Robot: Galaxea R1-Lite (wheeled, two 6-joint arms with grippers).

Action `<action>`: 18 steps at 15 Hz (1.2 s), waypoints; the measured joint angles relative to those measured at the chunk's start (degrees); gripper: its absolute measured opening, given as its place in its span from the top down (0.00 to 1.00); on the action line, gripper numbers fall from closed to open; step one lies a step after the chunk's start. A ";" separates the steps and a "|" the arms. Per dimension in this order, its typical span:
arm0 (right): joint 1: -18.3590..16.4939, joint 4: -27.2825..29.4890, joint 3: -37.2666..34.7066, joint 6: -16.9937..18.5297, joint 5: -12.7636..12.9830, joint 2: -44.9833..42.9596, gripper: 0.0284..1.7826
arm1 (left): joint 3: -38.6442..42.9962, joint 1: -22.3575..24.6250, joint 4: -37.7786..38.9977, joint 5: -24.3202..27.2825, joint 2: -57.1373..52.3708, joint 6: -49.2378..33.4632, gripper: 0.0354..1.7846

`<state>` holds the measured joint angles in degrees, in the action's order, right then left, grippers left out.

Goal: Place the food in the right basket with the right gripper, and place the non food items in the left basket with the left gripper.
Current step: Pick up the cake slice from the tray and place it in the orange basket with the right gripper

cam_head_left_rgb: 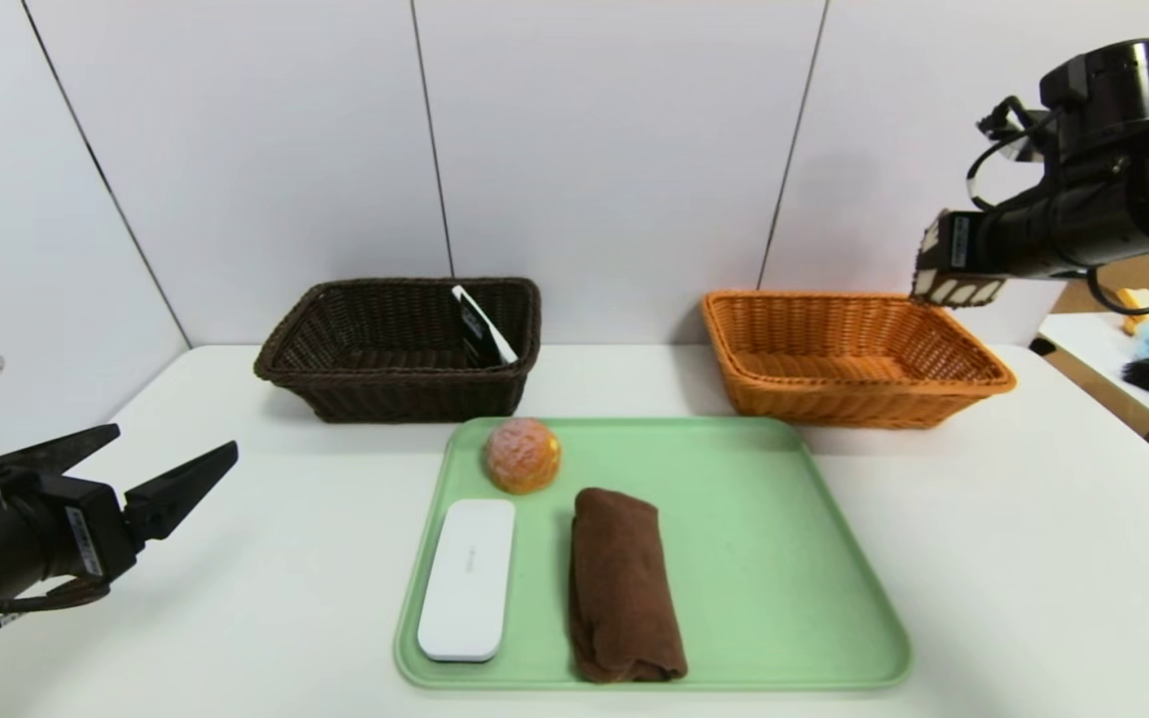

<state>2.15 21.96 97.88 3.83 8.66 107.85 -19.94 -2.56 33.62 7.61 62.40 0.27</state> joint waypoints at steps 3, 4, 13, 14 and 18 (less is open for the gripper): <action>-0.46 -0.02 -0.61 1.34 -0.15 2.77 0.55 | 0.10 0.00 0.00 -0.01 0.00 0.04 0.06; -0.50 -0.27 -0.66 1.40 -0.15 3.72 0.55 | 0.10 0.00 0.00 0.00 0.00 0.02 0.06; -0.99 -2.83 0.55 1.35 0.73 11.56 0.55 | 0.02 0.00 0.02 -0.01 0.00 -0.02 0.06; -1.18 -2.85 0.63 1.32 0.73 11.91 0.55 | 0.00 0.00 0.05 -0.01 0.00 0.00 0.06; -1.24 -2.67 0.72 1.51 0.60 12.37 0.48 | 0.02 0.00 0.02 -0.01 0.00 0.00 0.06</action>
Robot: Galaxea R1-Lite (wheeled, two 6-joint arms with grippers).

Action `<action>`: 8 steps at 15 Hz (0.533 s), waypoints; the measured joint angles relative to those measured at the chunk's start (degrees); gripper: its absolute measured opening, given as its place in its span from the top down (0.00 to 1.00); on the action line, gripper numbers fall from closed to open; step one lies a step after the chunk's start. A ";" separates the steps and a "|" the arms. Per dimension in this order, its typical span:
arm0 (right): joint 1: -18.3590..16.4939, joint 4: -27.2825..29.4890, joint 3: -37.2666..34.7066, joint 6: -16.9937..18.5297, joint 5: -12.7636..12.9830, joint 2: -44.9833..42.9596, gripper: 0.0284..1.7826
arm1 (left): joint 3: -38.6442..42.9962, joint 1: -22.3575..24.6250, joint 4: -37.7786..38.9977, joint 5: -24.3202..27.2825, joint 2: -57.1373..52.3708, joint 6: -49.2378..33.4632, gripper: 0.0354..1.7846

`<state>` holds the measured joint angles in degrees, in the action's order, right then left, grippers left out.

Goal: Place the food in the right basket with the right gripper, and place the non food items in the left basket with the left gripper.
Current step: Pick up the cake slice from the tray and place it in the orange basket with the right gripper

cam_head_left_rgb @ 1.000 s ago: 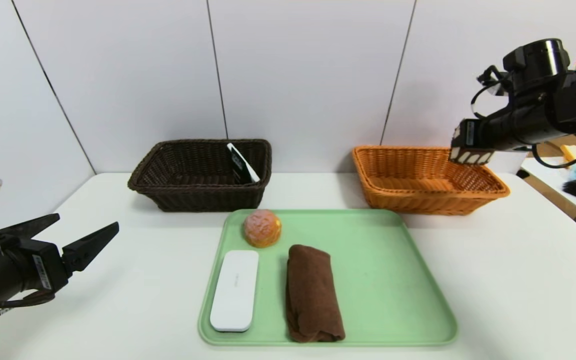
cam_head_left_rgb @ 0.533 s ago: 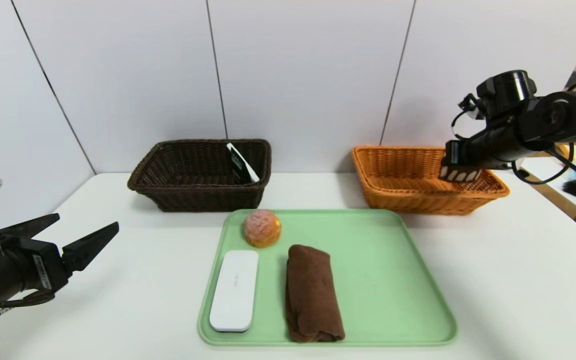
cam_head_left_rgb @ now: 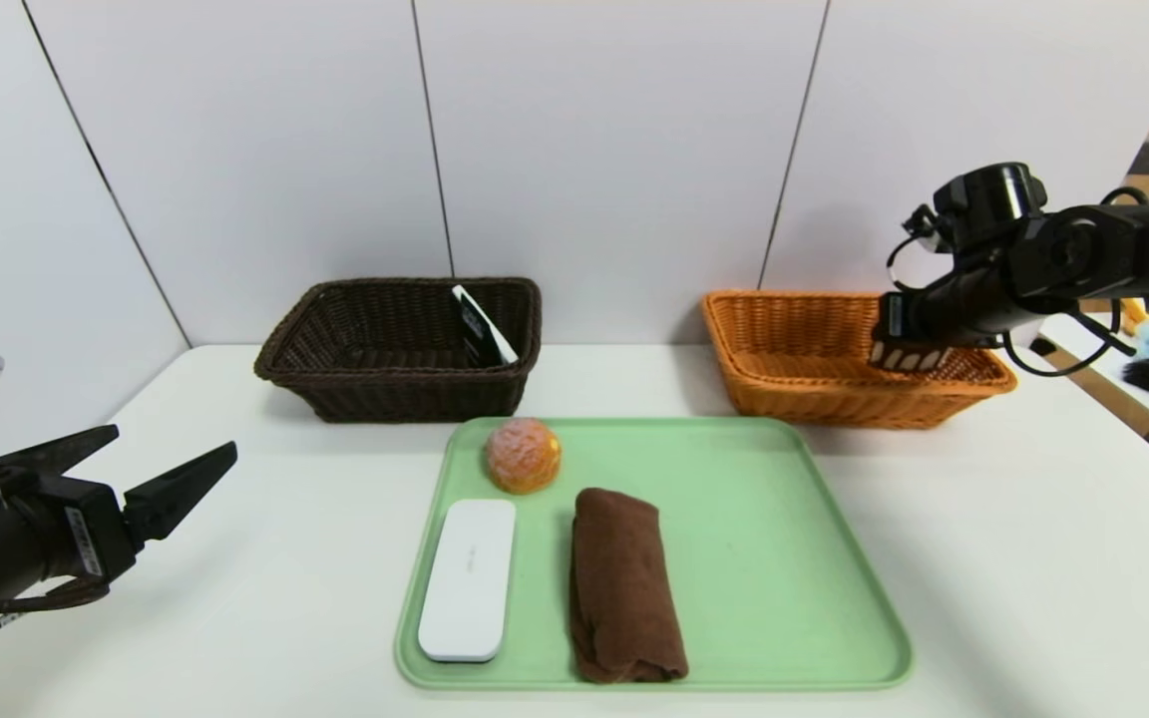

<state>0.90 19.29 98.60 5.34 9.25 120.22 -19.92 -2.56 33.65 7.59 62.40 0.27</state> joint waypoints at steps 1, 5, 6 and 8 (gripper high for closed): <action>-0.02 -0.11 0.00 0.06 0.09 0.09 0.43 | 0.00 0.00 -0.02 0.01 0.00 0.02 0.06; 0.00 -0.30 -0.06 0.00 0.20 0.04 0.27 | 0.05 0.00 -0.02 0.01 0.00 0.02 0.06; 0.04 -0.33 -0.06 0.00 0.22 -0.11 0.24 | 0.05 0.00 0.00 0.00 0.00 0.04 0.06; 0.50 -0.49 0.02 -0.09 0.72 -0.93 0.20 | 0.05 0.00 0.04 0.00 -0.02 0.09 0.06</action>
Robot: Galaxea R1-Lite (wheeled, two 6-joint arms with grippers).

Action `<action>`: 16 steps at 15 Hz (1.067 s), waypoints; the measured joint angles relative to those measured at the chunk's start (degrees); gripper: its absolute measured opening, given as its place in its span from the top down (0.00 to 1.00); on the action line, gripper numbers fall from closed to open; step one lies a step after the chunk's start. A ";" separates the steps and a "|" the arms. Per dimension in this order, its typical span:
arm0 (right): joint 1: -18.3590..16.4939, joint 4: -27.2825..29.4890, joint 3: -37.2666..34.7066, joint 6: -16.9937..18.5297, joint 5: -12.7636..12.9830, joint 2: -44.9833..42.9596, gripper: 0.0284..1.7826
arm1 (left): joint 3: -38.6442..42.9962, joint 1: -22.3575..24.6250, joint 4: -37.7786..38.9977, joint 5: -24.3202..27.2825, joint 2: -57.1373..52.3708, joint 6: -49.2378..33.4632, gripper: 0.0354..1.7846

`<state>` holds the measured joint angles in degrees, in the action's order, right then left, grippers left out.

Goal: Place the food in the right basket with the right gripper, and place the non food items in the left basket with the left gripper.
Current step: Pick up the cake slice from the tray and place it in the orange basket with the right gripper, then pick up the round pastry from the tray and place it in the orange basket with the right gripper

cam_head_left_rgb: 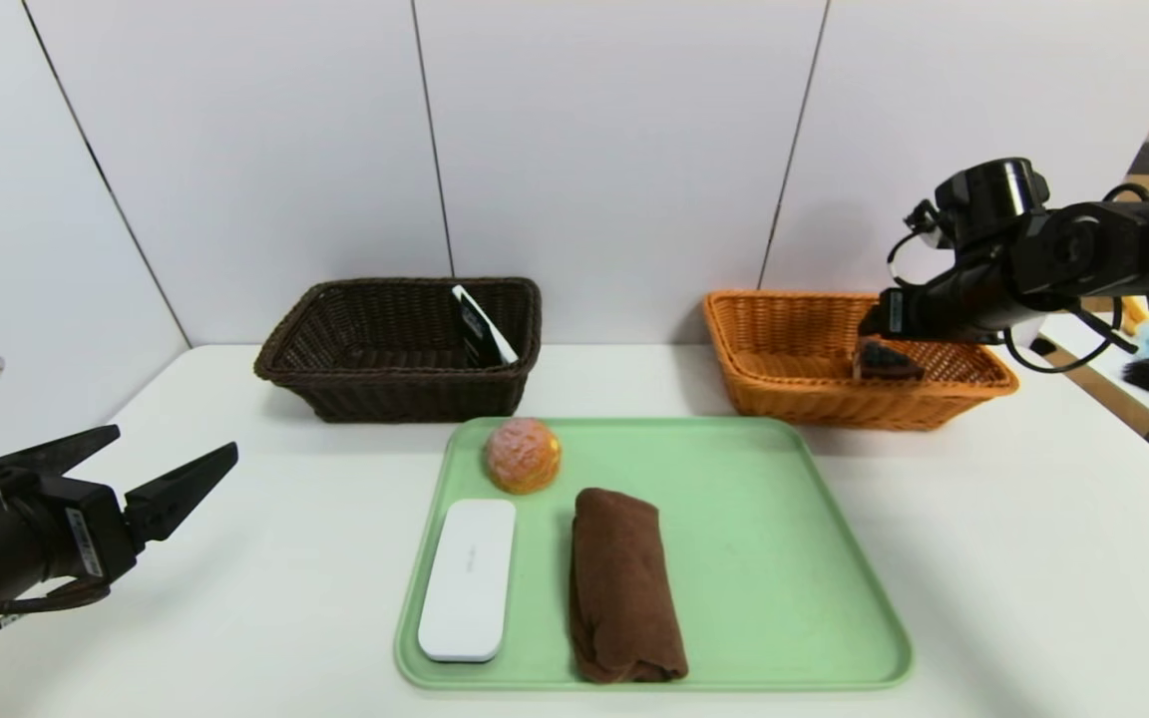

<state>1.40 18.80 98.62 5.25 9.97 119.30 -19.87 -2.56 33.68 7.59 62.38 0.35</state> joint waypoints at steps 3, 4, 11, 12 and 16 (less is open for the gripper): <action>4.68 0.02 1.62 -0.07 0.28 -3.36 0.15 | 0.02 0.00 0.02 0.00 -0.04 0.00 0.06; 7.24 0.66 3.13 -0.02 0.30 -4.63 0.14 | 0.02 0.00 0.02 -0.05 -0.04 -0.02 0.06; 30.40 8.16 11.02 8.98 -0.46 -9.13 0.08 | 0.13 0.02 1.62 -0.05 -0.17 -0.28 0.06; 33.05 10.03 11.30 11.25 -0.63 -9.05 0.07 | 0.26 0.02 1.67 -0.10 -0.21 -0.26 0.06; 40.39 17.31 11.80 17.24 -1.24 -6.90 0.06 | 0.45 0.00 1.62 -0.05 -0.45 -0.51 0.06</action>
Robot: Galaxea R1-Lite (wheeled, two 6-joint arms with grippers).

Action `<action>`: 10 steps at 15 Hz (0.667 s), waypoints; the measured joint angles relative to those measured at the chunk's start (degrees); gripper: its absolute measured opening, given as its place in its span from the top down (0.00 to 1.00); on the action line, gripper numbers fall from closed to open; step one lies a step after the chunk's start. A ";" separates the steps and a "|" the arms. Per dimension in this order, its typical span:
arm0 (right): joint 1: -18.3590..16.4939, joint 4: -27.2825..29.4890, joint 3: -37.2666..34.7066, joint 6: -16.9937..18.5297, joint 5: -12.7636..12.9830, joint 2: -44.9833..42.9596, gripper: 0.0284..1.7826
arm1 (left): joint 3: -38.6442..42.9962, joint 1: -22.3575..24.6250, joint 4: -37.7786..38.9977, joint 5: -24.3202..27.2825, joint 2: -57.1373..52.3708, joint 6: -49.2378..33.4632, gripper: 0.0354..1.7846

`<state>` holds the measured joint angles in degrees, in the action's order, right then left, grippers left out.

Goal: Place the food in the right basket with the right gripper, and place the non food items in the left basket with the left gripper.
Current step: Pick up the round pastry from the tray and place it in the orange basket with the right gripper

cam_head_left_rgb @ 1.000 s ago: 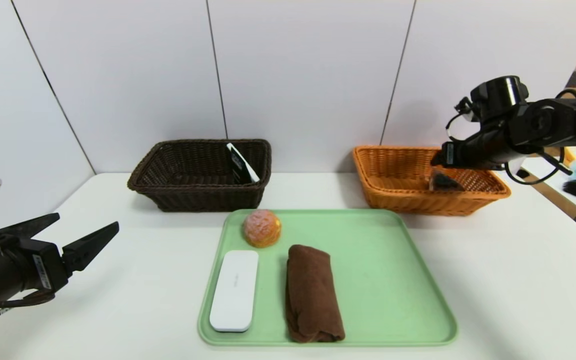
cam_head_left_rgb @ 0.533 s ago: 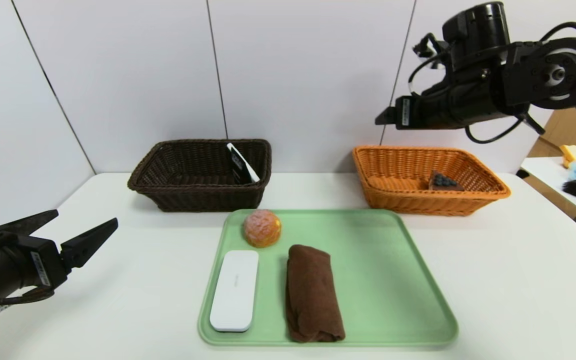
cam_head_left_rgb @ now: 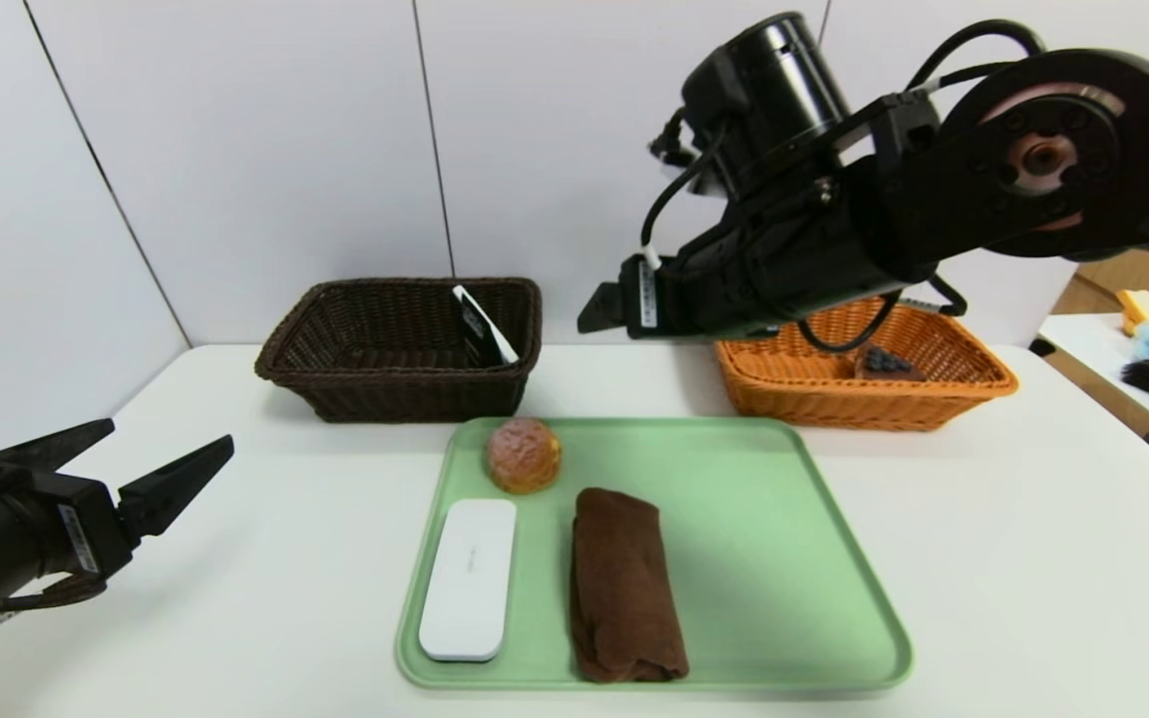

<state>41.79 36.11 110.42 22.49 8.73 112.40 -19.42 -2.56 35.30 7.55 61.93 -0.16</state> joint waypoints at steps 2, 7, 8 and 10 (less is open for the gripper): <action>2.28 0.66 0.55 1.71 -0.16 2.23 0.06 | 0.16 0.00 0.02 -0.02 -0.11 -0.13 0.06; 5.97 -4.58 0.90 2.21 -0.18 8.78 0.05 | 1.43 0.00 0.13 -0.02 -0.60 -0.15 0.06; 6.36 -5.00 0.96 2.15 -0.18 9.85 0.05 | 1.60 0.02 0.16 -0.05 -0.71 -0.33 0.06; 6.74 -6.24 1.05 2.15 -0.18 12.00 0.05 | 1.82 0.00 0.22 -0.02 -0.88 -0.85 0.06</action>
<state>48.53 29.87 111.47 24.64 8.55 124.39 -17.60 -2.56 35.52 7.52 61.05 -1.01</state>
